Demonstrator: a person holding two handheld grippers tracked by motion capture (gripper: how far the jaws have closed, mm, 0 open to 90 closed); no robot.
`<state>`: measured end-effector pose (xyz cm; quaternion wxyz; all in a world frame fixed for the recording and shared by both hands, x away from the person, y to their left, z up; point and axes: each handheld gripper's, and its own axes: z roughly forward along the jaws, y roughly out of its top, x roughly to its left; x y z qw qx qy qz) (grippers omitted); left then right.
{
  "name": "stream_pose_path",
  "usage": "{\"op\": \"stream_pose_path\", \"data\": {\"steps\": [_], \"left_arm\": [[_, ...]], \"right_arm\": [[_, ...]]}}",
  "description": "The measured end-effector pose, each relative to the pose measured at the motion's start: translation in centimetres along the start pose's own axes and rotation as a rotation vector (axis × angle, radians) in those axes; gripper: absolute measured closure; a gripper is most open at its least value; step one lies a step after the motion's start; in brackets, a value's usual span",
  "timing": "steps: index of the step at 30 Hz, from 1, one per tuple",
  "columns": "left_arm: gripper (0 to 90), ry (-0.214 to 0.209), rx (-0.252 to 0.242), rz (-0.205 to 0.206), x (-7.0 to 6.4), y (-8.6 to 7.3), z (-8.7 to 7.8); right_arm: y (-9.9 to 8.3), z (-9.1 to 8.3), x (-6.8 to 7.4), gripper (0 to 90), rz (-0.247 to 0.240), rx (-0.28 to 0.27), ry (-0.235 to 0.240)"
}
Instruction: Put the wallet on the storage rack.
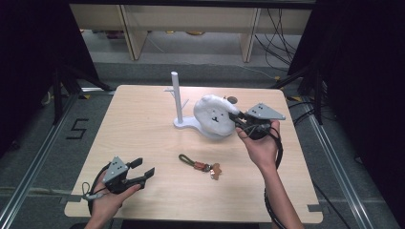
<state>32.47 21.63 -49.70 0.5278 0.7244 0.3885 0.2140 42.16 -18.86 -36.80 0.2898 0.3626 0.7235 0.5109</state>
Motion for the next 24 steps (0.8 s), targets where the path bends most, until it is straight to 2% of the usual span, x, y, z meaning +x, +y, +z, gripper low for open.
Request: {"op": "stream_pose_path", "data": {"steps": [3,8,9,10,11,12,14,16,19,21,22,24], "left_arm": [[36.3,-0.007,-0.005,-0.001,0.0,0.0,0.1],[36.3,-0.004,0.002,-0.005,-0.1,-0.1,0.1],[36.3,-0.005,0.003,-0.004,-0.2,-0.1,0.2],[36.3,-0.011,-0.003,-0.005,-0.1,-0.1,0.2],[36.3,-0.013,-0.002,-0.004,-0.1,-0.2,0.2],[36.3,-0.006,0.004,-0.002,-0.2,-0.1,0.2],[36.3,-0.003,0.007,-0.003,-0.2,-0.1,0.2],[36.3,-0.005,0.006,-0.002,-0.2,-0.1,0.2],[36.4,-0.006,0.004,-0.003,-0.2,-0.1,0.2],[36.4,-0.006,0.004,-0.003,-0.2,-0.1,0.2],[36.4,-0.005,0.005,-0.003,-0.2,-0.1,0.2],[36.4,-0.005,0.009,-0.002,-0.2,-0.1,0.2]], "right_arm": [[0.0,0.3,-0.4,78.7,-0.014,-0.006,-0.018],[0.0,0.8,-0.8,78.7,0.004,0.008,-0.02],[0.0,1.0,-1.0,78.7,-0.005,0.012,-0.016],[0.0,1.2,-1.1,78.7,-0.017,-0.007,-0.034],[0.1,1.3,-1.1,78.7,0.006,0.015,-0.021],[0.1,1.4,-1.3,78.7,-0.015,0.01,-0.028],[0.1,1.7,-1.5,78.7,-0.016,0.009,-0.032],[0.2,2.1,-1.7,78.7,0.003,0.019,-0.025],[0.3,2.6,-2.0,78.7,-0.018,0.027,-0.04],[0.3,3.0,-2.1,78.7,-0.008,0.022,-0.042],[0.2,3.2,-2.1,78.7,0.013,0.026,-0.036],[0.2,3.4,-2.3,78.6,0.008,0.04,-0.032]]}}
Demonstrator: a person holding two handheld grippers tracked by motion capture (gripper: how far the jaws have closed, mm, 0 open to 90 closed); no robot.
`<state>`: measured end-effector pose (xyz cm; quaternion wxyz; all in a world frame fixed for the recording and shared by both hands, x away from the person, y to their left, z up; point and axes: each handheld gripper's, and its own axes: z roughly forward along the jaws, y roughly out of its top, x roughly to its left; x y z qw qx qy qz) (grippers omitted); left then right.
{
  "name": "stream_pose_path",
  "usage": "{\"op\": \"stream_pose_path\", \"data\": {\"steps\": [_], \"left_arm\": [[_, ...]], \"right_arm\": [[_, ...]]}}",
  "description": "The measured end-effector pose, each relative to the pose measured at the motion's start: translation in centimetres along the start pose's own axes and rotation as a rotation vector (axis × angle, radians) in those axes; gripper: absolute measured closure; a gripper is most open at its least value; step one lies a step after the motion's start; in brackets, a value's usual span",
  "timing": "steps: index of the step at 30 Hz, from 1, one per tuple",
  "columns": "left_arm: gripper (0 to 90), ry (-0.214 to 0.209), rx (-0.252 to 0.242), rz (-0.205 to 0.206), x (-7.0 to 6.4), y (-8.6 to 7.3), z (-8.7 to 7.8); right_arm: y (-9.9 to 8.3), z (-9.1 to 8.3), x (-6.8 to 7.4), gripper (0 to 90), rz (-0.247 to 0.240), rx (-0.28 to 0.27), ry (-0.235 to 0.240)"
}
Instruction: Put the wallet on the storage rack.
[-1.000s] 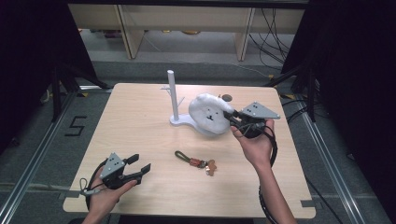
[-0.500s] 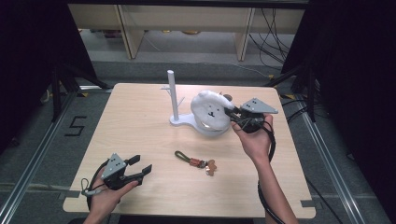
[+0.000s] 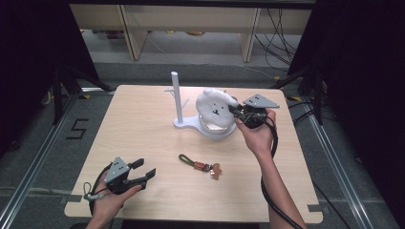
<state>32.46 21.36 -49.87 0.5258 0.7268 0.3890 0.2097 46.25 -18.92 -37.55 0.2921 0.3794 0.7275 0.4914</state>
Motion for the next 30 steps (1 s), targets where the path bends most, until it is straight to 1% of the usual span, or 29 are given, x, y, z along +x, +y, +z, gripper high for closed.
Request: {"op": "stream_pose_path", "data": {"steps": [1,2,3,4,6,8,9,10,11,12,13,14,15,16,17,18,19,20,21,22,23,24,25,27,28,29,30], "left_arm": [[36.4,-0.011,-0.008,-0.002,0.0,0.0,0.1],[36.3,-0.012,-0.007,-0.003,0.0,-0.1,0.1],[36.4,-0.01,-0.006,-0.003,0.0,-0.1,0.1],[36.3,-0.004,0.001,-0.001,0.0,-0.1,0.1],[36.3,-0.009,-0.004,-0.001,0.0,-0.1,0.1],[36.3,-0.006,0.001,-0.002,0.0,-0.1,0.1],[36.3,-0.005,0.001,-0.002,0.0,-0.1,0.1],[36.3,-0.005,0.004,-0.003,0.0,-0.1,0.1],[36.3,-0.006,0.005,-0.004,0.0,-0.1,0.1],[36.3,-0.006,0.005,-0.004,0.0,-0.1,0.1],[36.3,-0.006,0.005,-0.005,0.0,-0.1,0.1],[36.3,-0.007,0.004,-0.005,0.0,-0.1,0.1],[36.3,-0.007,0.003,-0.005,0.0,-0.1,0.1],[36.2,-0.007,0.003,-0.004,0.0,-0.1,0.1],[36.2,-0.007,0.002,-0.004,0.0,-0.1,0.1],[36.2,-0.007,0.003,-0.004,0.0,-0.1,0.1],[36.2,-0.007,0.004,-0.006,0.0,-0.1,0.1],[36.2,-0.007,0.005,-0.006,0.0,-0.1,0.1],[36.2,-0.007,0.005,-0.006,0.0,-0.2,0.1],[36.2,-0.007,0.005,-0.006,0.0,-0.2,0.1],[36.2,-0.007,0.004,-0.007,0.0,-0.2,0.1],[36.2,-0.008,0.004,-0.006,0.0,-0.2,0.1],[36.2,-0.008,0.004,-0.006,0.0,-0.2,0.1],[36.2,-0.009,0.005,-0.004,0.0,-0.2,0.1],[36.2,-0.01,0.006,-0.002,0.0,-0.2,0.1],[36.2,-0.01,0.006,-0.001,0.0,-0.2,0.1],[36.2,-0.016,0.0,-0.001,0.0,-0.2,0.2]], "right_arm": [[0.0,0.1,0.1,78.6,0.018,0.006,-0.005],[-0.1,0.3,0.0,78.6,0.025,0.008,-0.001],[-0.2,0.5,-0.1,78.6,0.021,-0.002,-0.007],[-0.2,0.7,-0.2,78.6,0.021,0.004,-0.009],[-0.3,1.1,-0.3,78.6,0.025,0.003,-0.013],[-0.4,1.4,-0.4,78.6,0.034,0.024,-0.012],[-0.4,1.6,-0.6,78.6,0.02,0.023,-0.018],[-0.5,1.7,-0.5,78.6,0.032,0.035,-0.024],[-0.5,1.9,-0.6,78.6,0.031,0.024,-0.027],[-0.5,2.1,-0.9,78.5,-0.009,0.019,-0.036],[-0.6,2.3,-0.7,78.6,0.033,0.04,-0.027],[-0.7,2.5,-0.7,78.5,0.038,0.028,-0.035],[-0.7,2.6,-1.0,78.5,0.02,0.036,-0.036],[-0.8,2.8,-1.0,78.5,0.029,0.042,-0.032],[-0.9,3.0,-1.1,78.5,0.023,0.034,-0.052],[-1.0,3.2,-1.1,78.5,0.036,0.045,-0.03],[-1.1,3.4,-1.1,78.4,0.042,0.049,-0.043],[-1.2,3.5,-1.1,78.5,0.047,0.054,-0.042],[-1.3,3.6,-1.1,78.4,0.045,0.067,-0.042],[-1.4,3.8,-1.3,78.3,0.029,0.061,-0.04],[-1.5,3.9,-1.1,78.3,0.051,0.061,-0.052],[-1.6,4.0,-1.2,78.3,0.041,0.059,-0.053],[-1.7,3.9,-1.3,78.3,0.029,0.077,-0.048],[-2.0,4.1,-1.2,78.2,0.057,0.079,-0.044],[-2.0,4.1,-1.4,78.1,0.034,0.083,-0.051],[-2.2,4.2,-1.3,78.0,0.035,0.098,-0.058],[-2.3,4.2,-1.2,77.9,0.046,0.095,-0.054]]}}
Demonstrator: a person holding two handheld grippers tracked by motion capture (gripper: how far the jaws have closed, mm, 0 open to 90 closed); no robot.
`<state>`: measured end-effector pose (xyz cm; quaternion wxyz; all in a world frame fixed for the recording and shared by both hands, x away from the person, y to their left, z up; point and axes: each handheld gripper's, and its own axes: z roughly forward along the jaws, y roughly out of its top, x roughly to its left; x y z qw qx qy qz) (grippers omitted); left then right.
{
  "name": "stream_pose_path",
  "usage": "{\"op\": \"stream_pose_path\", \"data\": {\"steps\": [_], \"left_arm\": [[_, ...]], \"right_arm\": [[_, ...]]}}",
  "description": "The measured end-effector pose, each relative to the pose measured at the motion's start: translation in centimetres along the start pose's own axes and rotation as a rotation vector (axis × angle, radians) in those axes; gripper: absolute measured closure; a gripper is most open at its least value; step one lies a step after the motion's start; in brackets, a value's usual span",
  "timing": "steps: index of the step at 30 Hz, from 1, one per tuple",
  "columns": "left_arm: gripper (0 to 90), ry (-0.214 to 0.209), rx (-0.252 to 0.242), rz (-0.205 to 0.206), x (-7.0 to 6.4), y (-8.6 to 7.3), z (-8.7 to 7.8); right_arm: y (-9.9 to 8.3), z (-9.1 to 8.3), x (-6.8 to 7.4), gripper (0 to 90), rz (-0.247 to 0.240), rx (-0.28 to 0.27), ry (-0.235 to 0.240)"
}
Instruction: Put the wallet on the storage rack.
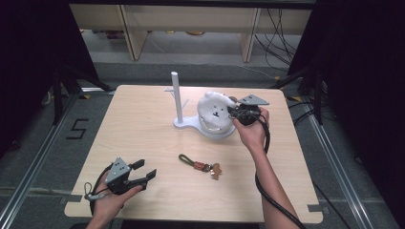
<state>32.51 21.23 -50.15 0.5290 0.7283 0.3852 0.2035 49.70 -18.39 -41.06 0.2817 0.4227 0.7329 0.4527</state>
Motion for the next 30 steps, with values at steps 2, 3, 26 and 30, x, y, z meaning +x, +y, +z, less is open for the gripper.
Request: {"op": "stream_pose_path", "data": {"steps": [2,3,26,30], "left_arm": [[36.2,-0.001,-0.001,-0.001,0.0,0.0,0.0],[36.2,-0.001,-0.001,-0.002,0.0,0.0,0.0],[35.9,-0.013,0.007,0.01,-0.3,0.3,0.3],[35.7,-0.021,0.006,0.018,-0.4,0.8,0.5]], "right_arm": [[-0.1,0.1,-0.1,77.7,-0.019,0.007,-0.013],[-0.2,0.2,-0.2,77.6,-0.022,0.014,-0.012],[-0.5,0.8,-0.3,45.1,-0.064,0.05,-0.097],[-0.4,0.0,-0.3,39.6,-0.015,0.028,-0.102]]}}
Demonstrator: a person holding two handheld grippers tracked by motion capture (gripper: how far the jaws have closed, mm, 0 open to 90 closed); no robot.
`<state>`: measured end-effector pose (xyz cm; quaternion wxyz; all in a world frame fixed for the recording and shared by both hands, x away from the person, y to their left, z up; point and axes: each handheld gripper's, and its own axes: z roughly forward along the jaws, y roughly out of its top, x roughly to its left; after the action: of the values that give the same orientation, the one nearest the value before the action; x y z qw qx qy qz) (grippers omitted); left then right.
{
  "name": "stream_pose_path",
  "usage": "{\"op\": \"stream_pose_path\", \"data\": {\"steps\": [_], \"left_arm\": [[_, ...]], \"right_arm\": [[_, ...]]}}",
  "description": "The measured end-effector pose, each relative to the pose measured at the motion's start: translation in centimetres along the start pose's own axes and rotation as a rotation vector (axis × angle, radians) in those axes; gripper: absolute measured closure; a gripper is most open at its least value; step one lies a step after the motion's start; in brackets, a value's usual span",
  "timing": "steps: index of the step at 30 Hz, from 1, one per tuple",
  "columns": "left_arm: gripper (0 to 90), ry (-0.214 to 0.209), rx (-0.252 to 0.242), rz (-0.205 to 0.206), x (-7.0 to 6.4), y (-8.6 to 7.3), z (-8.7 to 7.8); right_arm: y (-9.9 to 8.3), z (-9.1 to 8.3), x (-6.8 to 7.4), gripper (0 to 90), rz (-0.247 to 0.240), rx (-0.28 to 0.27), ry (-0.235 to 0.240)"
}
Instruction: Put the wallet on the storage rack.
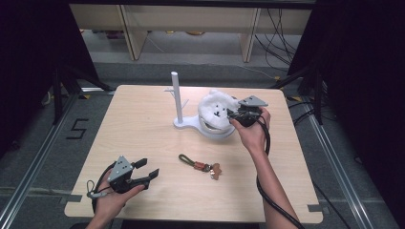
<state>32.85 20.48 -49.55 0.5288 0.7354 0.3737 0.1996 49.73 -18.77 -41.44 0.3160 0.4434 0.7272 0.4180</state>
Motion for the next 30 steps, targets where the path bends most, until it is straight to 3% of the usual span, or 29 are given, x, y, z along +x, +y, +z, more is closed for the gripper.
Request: {"op": "stream_pose_path", "data": {"steps": [3,6,9,10,13,15,18,22,23,25,27,30], "left_arm": [[35.4,-0.013,0.008,0.012,-0.2,0.4,0.2],[34.6,-0.041,0.013,0.021,-0.2,0.7,0.7],[34.0,-0.048,0.023,0.041,-0.1,1.2,1.2],[33.8,-0.045,0.033,0.048,-0.1,1.4,1.3],[33.3,-0.055,0.041,0.064,-0.1,1.7,1.6],[33.0,-0.064,0.047,0.078,-0.2,1.9,1.9],[32.7,-0.091,0.063,0.101,-0.2,2.3,2.7],[32.1,-0.126,0.098,0.116,-0.1,2.5,3.6],[32.0,-0.131,0.1,0.118,-0.2,2.6,3.8],[31.7,-0.142,0.113,0.123,-0.2,2.8,4.3],[31.4,-0.155,0.12,0.134,-0.3,3.1,4.7],[31.2,-0.153,0.13,0.147,-0.3,3.4,5.2]], "right_arm": [[0.2,-0.6,-0.4,38.3,-0.008,-0.022,-0.003],[0.3,-1.4,-0.4,38.3,0.022,-0.032,0.009],[-0.1,-2.3,-0.7,39.8,0.03,-0.027,0.021],[-0.4,-2.7,-0.6,40.5,0.052,-0.024,0.025],[-1.1,-3.8,-0.7,43.0,0.093,0.009,0.022],[-1.6,-4.3,-1.1,45.8,0.084,0.017,0.032],[-2.4,-5.0,-1.2,48.7,0.106,0.049,0.029],[-3.7,-5.7,-1.3,51.7,0.12,0.104,0.068],[-4.2,-5.9,-0.9,52.0,0.151,0.124,0.065],[-4.8,-6.1,-1.0,52.0,0.114,0.154,0.075],[-5.3,-6.3,-0.9,52.0,0.122,0.162,0.102],[-6.1,-6.7,-0.8,52.1,0.126,0.169,0.096]]}}
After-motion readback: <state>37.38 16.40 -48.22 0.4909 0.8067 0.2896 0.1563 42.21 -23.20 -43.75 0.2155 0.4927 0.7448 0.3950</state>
